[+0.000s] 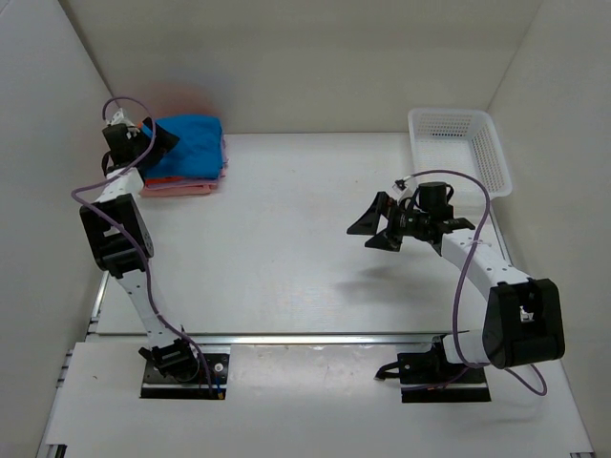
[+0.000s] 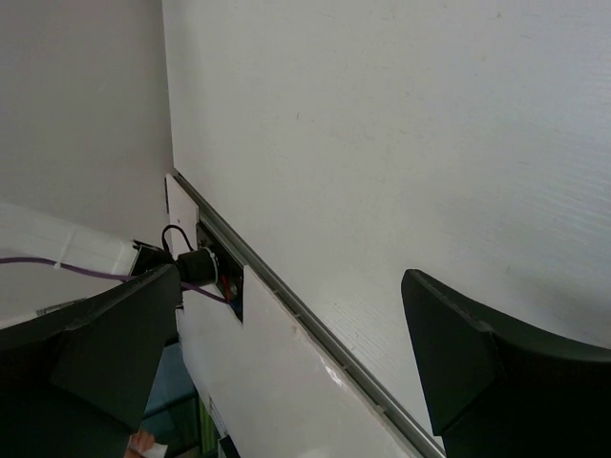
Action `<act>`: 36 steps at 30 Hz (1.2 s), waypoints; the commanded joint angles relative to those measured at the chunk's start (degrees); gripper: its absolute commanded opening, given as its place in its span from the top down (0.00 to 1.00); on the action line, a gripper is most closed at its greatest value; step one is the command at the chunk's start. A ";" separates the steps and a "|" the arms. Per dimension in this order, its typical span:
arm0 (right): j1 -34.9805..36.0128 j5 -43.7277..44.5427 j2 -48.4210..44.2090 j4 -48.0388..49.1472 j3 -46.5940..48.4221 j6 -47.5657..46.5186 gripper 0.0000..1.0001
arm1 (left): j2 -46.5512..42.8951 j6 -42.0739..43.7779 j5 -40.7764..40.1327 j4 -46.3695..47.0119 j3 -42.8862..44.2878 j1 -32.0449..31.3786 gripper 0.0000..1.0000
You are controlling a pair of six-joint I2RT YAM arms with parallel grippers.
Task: Fold and stack the t-shirts
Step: Put the neatly folded tshirt into the corner of the board with the left arm
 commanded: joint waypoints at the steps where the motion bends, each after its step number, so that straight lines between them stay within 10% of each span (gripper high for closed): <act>1: 0.32 -1.20 0.26 3.30 0.41 0.49 0.01 | -2.36 -3.71 6.64 4.60 2.53 -1.27 0.01; 23: 2.52 -3.40 6.94 9.54 2.61 4.35 0.01 | 12.23 3.50 -11.11 -6.56 20.65 -3.91 0.01; 36: 4.19 -3.23 5.54 8.67 0.07 4.09 0.01 | 15.15 4.38 -6.54 -7.46 31.91 -3.12 0.01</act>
